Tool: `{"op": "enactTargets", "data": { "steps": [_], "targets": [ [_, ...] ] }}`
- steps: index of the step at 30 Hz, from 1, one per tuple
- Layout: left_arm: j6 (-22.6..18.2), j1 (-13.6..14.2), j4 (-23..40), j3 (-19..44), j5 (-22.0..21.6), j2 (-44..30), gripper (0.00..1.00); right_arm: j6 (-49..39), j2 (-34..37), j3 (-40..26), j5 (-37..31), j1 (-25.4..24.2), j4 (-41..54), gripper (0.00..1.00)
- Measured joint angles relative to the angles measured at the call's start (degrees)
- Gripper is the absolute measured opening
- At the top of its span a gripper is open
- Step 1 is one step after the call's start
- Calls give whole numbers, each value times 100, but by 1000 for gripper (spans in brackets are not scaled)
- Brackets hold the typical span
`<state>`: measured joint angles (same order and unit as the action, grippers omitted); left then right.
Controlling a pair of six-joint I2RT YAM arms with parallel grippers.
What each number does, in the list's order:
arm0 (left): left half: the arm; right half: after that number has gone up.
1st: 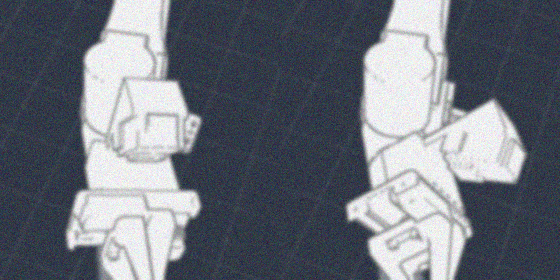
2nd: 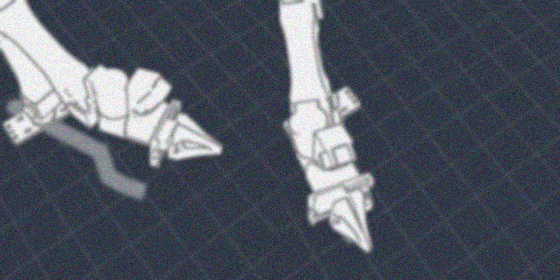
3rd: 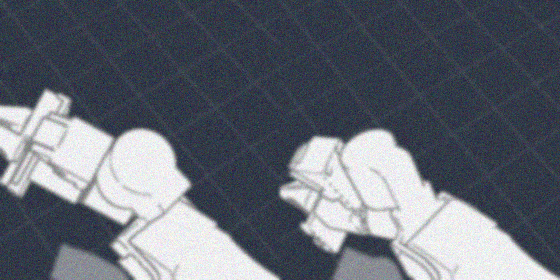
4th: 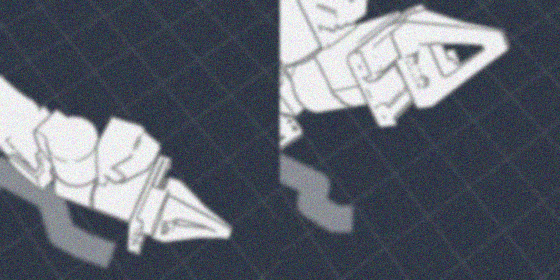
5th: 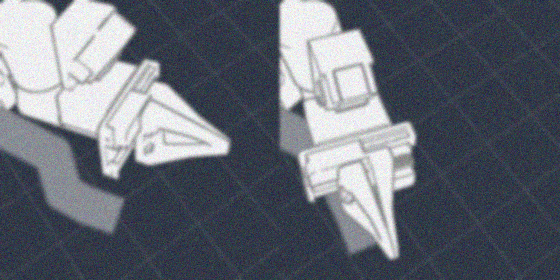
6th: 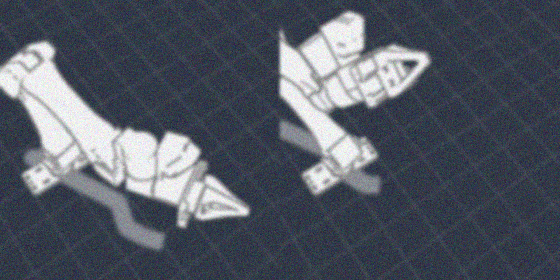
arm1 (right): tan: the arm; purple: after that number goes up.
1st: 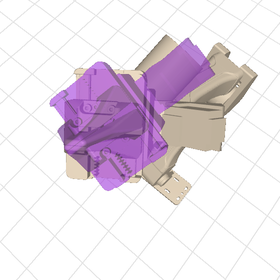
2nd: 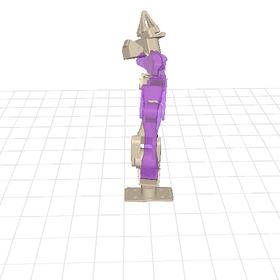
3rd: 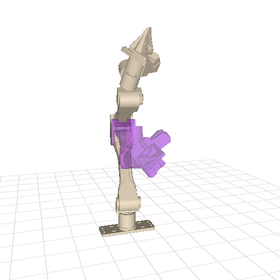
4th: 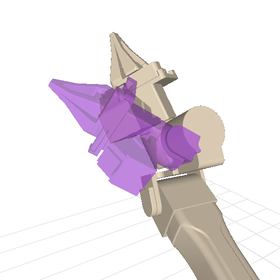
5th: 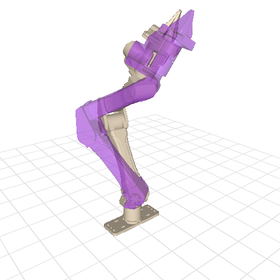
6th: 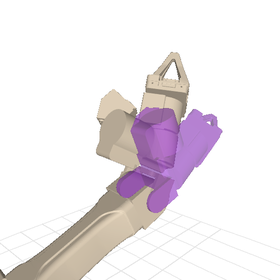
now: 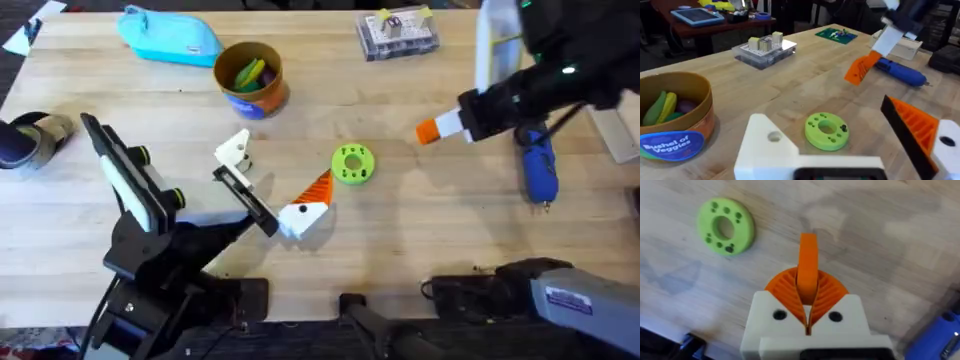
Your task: Pick up the gripper from the table and insert it into the empty holder that is missing its gripper. Then pick up a screw, insert it into the mounting hole, and use the screwdriver to tighten it. Finally, clean up the table by picking up the vegetable and placing it into the bucket.
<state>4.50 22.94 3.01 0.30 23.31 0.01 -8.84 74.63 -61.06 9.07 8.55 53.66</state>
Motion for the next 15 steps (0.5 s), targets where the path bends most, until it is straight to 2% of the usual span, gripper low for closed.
{"op": "enactTargets", "data": {
  "steps": [3, 4, 6, 9, 15],
  "targets": [
    [-1, 0, -1, 0, 0, 0, 993, 1, -526, 33, 891, -198, -401, 9],
    [-1, 0, -1, 0, 0, 0, 993, 38, -758, 273, 2015, -374, -1004, 9],
    [0, 0, 0, 0, 0, 0, 993, 169, -709, 580, 2839, -380, -1658, 9],
    [1, 0, 0, 0, 1, 0, 993, 649, -354, 1026, 3895, -271, -2675, 9],
    [0, 0, 0, 0, 1, 0, 993, 1885, 751, 1273, 5085, 291, -3885, 9]
  ]
}}
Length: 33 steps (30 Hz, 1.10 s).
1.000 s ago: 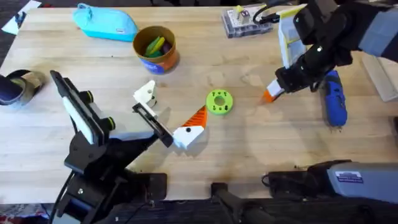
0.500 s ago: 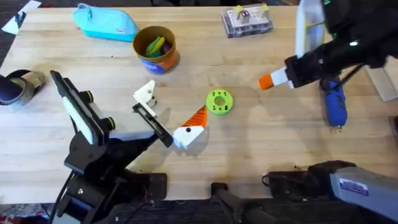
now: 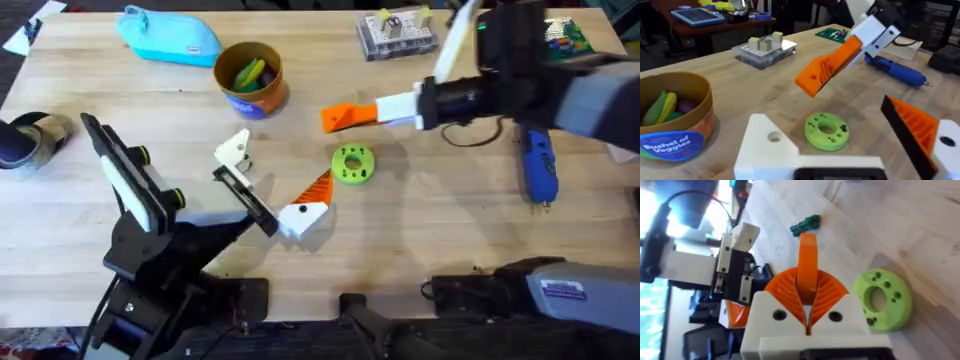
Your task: Pick up the gripper from the table and insert it into the empty holder that is missing its gripper. Then pick up a screw, insert it into the mounting hole, and use the screwdriver to tighten it. Finally, clean up the table by picking up the vegetable and placing it into the bucket.
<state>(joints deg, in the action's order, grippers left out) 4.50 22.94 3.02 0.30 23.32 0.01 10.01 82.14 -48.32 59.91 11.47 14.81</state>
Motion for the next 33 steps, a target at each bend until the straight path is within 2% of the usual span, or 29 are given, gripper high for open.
{"op": "enactTargets", "data": {
  "steps": [5, 8, 18, 28, 33],
  "targets": [
    [1, 0, 1, 0, 2, 0, 993, 1035, 705, 22, 760, 474, -1299, 9],
    [1, 0, -1, 0, 3, 0, 993, 1537, 959, 1, 1177, 700, -1741, 9],
    [1, 0, 0, 0, 3, 0, 993, 2287, 1610, -452, 2191, 1301, -1844, 9],
    [2, -10, 1, 0, -48, 0, 993, 2531, 2227, -1075, 2537, 1607, -1863, 9],
    [6, -27, 2, 0, -80, 0, 993, 2664, 2464, -1176, 2666, 1620, -2032, 9]
  ]
}}
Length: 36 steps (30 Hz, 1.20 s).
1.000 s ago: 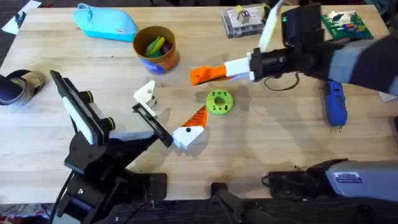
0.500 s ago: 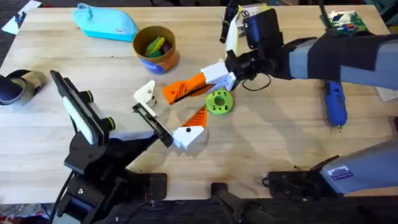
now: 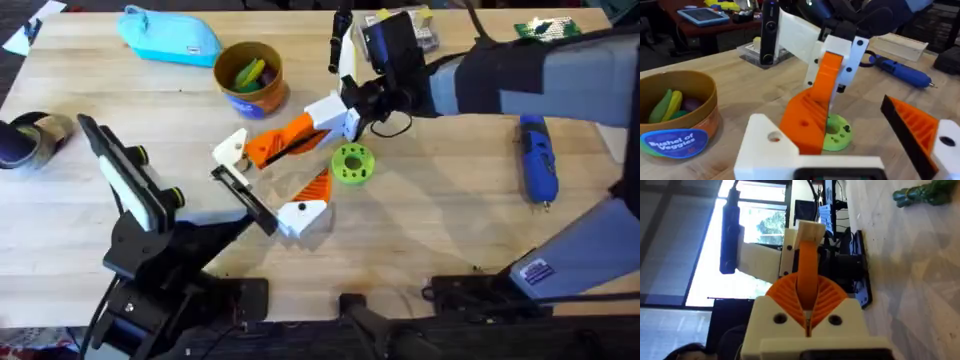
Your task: Pick up the gripper from the table and insert it into the empty holder that is missing its gripper. Then pick up a screw, insert it into the mounting hole, and use the screwdriver to tighten it. Finally, clean up the table by picking up the vegetable and placing it into the bucket.
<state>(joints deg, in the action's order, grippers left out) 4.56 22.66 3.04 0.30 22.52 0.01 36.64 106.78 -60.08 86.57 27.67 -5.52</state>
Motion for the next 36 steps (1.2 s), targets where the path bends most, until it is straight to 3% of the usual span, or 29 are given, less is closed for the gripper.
{"op": "enactTargets", "data": {
  "steps": [17, 24, 36],
  "targets": [
    [-19, -11, 0, 0, -110, 0, 993, 991, 144, -42, -23, 149, -947, 9],
    [39, -10, 7, 0, -112, 0, 993, 1321, 578, -415, 72, 427, -1199, 9],
    [42, -21, 7, 0, -174, 0, 993, 1460, 970, -975, 72, 483, -1186, 8]
  ]
}}
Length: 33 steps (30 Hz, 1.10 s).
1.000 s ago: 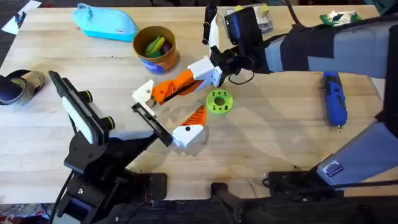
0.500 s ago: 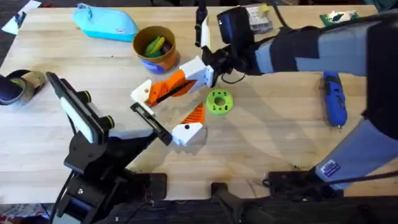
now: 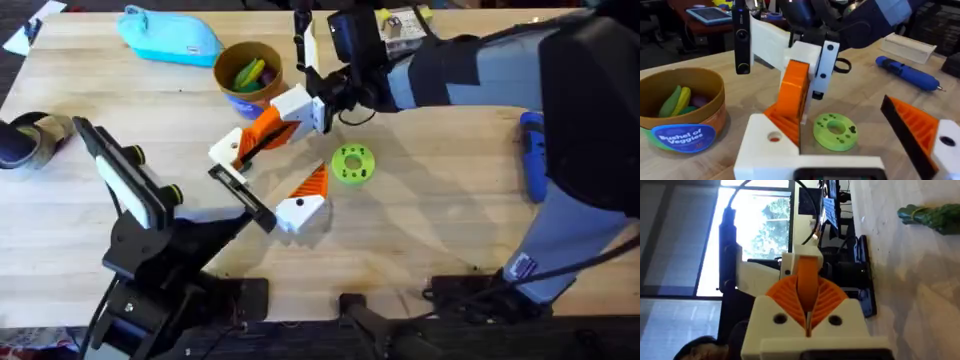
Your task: Pick up the gripper from the table and insert it into the empty holder that is missing its gripper. Then pick up a screw, insert it into the mounting hole, and use the screwdriver to tighten it. Finally, clean up the table by picking up the vegetable and placing it into the bucket.
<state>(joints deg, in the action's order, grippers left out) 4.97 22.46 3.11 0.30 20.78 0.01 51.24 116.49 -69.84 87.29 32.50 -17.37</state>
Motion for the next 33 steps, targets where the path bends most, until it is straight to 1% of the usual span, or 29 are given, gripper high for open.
{"op": "enactTargets", "data": {
  "steps": [7, 9, 12, 14, 16, 17, 20, 21, 23, 25, 26, 27, 33],
  "targets": [
    [-3, 0, -1, 0, -10, 0, 993, 6, 0, -12, 0, 10, 2, 18],
    [-4, 0, -2, 0, -15, 0, 993, 20, 0, -12, 0, 10, 7, 62],
    [-4, 0, -3, 0, -20, 0, 993, 30, 1, -14, 0, 12, -5, 104],
    [-7, 0, -4, 0, -4, 0, 993, 45, 2, -14, 0, 15, -40, 154],
    [-6, 4, -4, 0, 54, 0, 993, 50, 4, -15, 0, 38, -77, 215],
    [-4, 11, -4, 0, 79, 0, 993, 55, 4, -17, 0, 58, -84, 261],
    [-4, 17, -6, 0, 141, 0, 993, 63, 4, -20, 2, 98, -98, 476],
    [-4, 17, -6, 0, 164, 0, 993, 64, 4, -20, 2, 104, -100, 573],
    [-4, 17, -7, 0, 196, 0, 993, 81, 4, -20, 1, 96, -97, 719],
    [-4, 17, -8, 0, 212, 0, 993, 79, 4, -20, 0, 65, -101, 939],
    [-4, 17, -8, 0, 213, 0, 993, 69, 4, -20, 0, 45, -104, 978],
    [-4, 17, -8, 0, 213, 0, 993, 79, 4, -20, 0, 18, -103, 991],
    [-4, 17, -8, 0, 213, 0, 993, 173, 4, -21, -24, -275, -100, 994]
  ]
}}
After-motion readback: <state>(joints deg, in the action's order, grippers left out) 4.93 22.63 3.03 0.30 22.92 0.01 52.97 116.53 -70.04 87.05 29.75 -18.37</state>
